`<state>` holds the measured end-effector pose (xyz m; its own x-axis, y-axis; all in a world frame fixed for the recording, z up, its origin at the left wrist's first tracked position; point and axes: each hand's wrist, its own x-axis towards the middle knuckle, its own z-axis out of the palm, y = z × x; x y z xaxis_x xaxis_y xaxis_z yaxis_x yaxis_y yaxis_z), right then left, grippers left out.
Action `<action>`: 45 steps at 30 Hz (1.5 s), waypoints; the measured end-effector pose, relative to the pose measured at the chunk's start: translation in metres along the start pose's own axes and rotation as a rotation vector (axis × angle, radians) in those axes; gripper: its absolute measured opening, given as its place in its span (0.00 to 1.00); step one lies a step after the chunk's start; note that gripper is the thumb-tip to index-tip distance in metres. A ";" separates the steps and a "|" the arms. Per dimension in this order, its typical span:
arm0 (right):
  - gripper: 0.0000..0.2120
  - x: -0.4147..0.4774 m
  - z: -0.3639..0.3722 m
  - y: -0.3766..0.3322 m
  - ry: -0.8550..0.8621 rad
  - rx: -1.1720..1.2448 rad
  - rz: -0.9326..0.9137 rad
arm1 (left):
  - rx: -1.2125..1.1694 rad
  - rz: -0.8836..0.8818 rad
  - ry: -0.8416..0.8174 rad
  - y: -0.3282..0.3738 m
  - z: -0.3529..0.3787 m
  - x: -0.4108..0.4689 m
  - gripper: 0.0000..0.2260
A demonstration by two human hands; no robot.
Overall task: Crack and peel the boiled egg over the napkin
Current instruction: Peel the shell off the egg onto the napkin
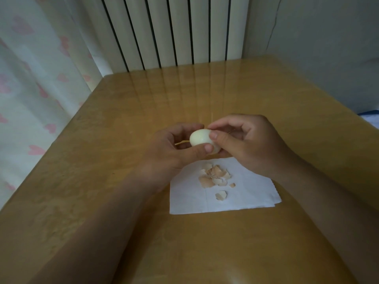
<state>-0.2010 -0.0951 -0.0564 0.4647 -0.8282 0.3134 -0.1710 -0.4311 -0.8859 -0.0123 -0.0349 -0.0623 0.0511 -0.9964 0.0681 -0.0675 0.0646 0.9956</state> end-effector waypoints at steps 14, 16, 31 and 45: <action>0.09 -0.003 0.011 0.000 0.085 -0.434 -0.407 | 0.052 -0.011 0.051 0.001 0.006 -0.001 0.16; 0.09 -0.003 0.012 0.000 0.086 -0.453 -0.422 | 0.052 -0.013 0.063 0.000 0.007 0.000 0.13; 0.08 -0.005 0.008 -0.002 0.083 -0.180 -0.124 | 0.069 0.012 0.104 0.001 0.004 -0.001 0.18; 0.09 -0.004 0.014 0.001 0.178 -0.444 -0.413 | 0.156 0.052 0.094 0.005 0.008 -0.004 0.20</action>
<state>-0.1906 -0.0874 -0.0633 0.4245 -0.5918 0.6853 -0.3699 -0.8042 -0.4653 -0.0205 -0.0313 -0.0583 0.1361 -0.9819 0.1318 -0.2259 0.0988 0.9691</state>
